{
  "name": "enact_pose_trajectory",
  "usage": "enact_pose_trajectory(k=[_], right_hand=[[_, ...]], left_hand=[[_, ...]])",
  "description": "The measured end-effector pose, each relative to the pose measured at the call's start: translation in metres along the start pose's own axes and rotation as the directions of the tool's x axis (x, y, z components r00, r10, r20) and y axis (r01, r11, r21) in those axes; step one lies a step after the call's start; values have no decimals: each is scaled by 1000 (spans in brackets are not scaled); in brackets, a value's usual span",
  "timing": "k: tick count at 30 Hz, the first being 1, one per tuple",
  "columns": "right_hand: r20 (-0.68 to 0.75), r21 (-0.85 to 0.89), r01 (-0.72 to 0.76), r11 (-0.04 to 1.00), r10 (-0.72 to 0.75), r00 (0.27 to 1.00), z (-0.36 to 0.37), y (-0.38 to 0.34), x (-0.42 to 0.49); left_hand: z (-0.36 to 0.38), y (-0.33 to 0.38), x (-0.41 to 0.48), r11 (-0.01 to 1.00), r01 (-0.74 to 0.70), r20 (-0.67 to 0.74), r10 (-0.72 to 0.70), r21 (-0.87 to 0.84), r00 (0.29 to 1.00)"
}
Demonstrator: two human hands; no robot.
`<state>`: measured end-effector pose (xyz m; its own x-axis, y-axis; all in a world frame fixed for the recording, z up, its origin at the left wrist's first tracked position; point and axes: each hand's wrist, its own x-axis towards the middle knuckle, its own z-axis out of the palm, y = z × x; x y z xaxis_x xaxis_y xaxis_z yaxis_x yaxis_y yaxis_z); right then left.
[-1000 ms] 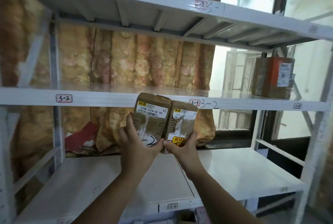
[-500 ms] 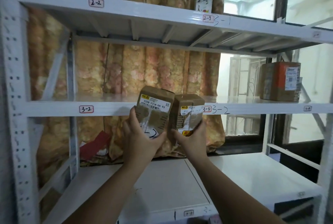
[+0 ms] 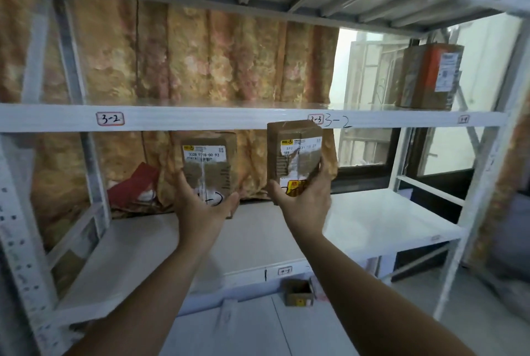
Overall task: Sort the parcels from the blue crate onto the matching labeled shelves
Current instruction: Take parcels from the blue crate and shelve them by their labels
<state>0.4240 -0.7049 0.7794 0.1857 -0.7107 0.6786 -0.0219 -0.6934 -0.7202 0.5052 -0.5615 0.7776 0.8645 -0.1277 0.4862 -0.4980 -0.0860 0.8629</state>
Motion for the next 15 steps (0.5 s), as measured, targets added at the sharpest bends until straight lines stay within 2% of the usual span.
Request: enact_pose_trajectory(k=[4,7,11,15], right_hand=[[8,150,-3,989,2,1000,-3,-6,-1],[-69,240,107,965,-92,993,-6,-21,7],[-211,201,275,940,-232,949,-9,-41,23],[-257,155,257,954,-212,943,-10,-63,51]], left_hand=[[8,0,-7,998,-33,25,34,-46,999],[13,14,-6,994,-66,22,68,-90,997],[20,43,2,982,-123,-14,123,-141,992],[35,77,16,971,-175,-77,164,-162,983]])
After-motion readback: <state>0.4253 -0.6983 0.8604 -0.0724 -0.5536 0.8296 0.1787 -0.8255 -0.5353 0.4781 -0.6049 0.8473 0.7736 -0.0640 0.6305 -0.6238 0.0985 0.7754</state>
